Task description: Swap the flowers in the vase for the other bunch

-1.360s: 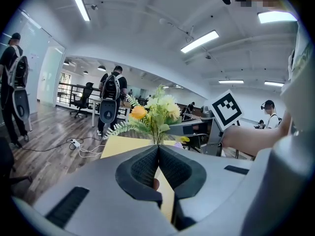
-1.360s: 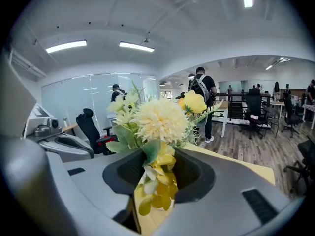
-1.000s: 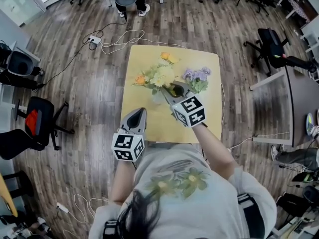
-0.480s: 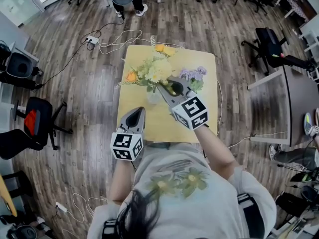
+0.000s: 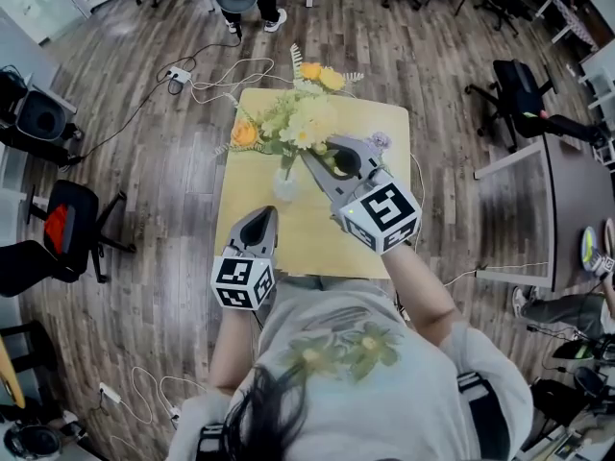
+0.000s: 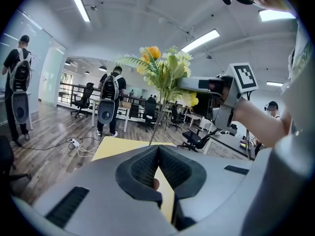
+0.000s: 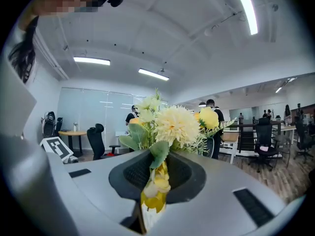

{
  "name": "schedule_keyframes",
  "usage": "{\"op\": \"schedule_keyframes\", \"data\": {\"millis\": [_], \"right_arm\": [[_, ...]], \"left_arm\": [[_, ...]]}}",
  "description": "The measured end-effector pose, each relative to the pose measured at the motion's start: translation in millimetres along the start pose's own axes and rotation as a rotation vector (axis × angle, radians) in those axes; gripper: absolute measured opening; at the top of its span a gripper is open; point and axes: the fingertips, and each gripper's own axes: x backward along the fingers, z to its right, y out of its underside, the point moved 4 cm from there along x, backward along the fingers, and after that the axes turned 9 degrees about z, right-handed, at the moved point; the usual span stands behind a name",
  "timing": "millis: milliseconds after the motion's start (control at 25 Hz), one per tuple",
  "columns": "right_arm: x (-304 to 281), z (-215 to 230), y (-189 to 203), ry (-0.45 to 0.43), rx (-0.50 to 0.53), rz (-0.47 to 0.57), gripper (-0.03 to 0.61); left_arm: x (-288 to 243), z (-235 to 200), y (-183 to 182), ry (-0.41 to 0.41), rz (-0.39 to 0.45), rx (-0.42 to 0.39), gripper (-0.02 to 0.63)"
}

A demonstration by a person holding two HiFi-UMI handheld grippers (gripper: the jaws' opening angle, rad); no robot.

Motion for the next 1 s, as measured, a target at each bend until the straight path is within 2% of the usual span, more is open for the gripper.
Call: {"op": "schedule_keyframes", "data": {"millis": [320,480,720,1000], "right_arm": [[35.7,21.0,-35.6,0.008,0.007,0.077,0.077],[50.1,31.7,-41.5,0.013,0.006,0.068,0.075],[71.9,54.0,-15.0,0.017,-0.013,-0.040,0.075],[84.2,65.4,50.9,-0.065,-0.059,-0.282,0.075]], "left_arm": [[-7.7,28.8,0.3,-0.020,0.018,-0.001,0.018],[-7.6,40.9,1.2,-0.022,0.020,-0.001,0.018],[-17.1,55.5,9.9,-0.012,0.013,0.004,0.018],[-32.8,70.7,12.3,-0.007,0.010,0.014,0.018]]}}
